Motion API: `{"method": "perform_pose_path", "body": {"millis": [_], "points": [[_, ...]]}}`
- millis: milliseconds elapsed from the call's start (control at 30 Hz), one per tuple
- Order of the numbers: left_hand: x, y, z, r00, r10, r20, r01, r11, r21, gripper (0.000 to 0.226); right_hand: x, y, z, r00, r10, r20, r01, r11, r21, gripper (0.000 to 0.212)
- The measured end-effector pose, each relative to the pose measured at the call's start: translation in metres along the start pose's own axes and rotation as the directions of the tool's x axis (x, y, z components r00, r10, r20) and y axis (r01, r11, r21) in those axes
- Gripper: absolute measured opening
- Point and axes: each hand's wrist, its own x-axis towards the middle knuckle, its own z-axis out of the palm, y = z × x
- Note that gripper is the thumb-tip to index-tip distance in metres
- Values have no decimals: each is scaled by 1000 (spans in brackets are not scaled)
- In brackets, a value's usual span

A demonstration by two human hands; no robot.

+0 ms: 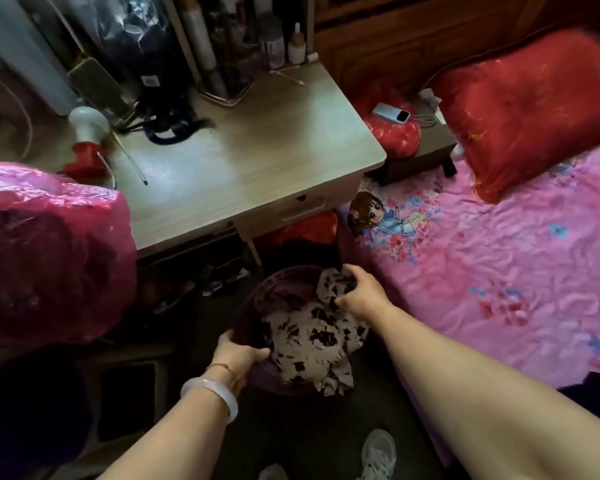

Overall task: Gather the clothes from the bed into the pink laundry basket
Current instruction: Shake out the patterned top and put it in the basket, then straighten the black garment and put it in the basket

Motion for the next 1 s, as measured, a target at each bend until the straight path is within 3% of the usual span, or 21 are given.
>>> {"method": "perform_pose_path", "body": {"millis": [300, 500, 667, 867, 1000], "points": [[-11, 30, 48, 977, 186, 105, -205, 955, 213, 74, -1, 45, -18, 988, 156, -11, -152, 974, 166, 67], [-24, 44, 83, 958, 209, 195, -258, 927, 271, 65, -9, 87, -39, 973, 229, 20, -227, 940, 254, 58], [-42, 61, 142, 941, 241, 237, -317, 874, 368, 63, -28, 140, -77, 939, 344, 4, -309, 836, 453, 54], [-83, 84, 256, 841, 374, 390, -535, 679, 503, 55, -53, 236, -162, 849, 509, -140, -347, 737, 579, 48], [-100, 82, 346, 793, 307, 526, -577, 656, 486, 56, -82, 313, -208, 712, 661, -238, -394, 657, 643, 46]]}}
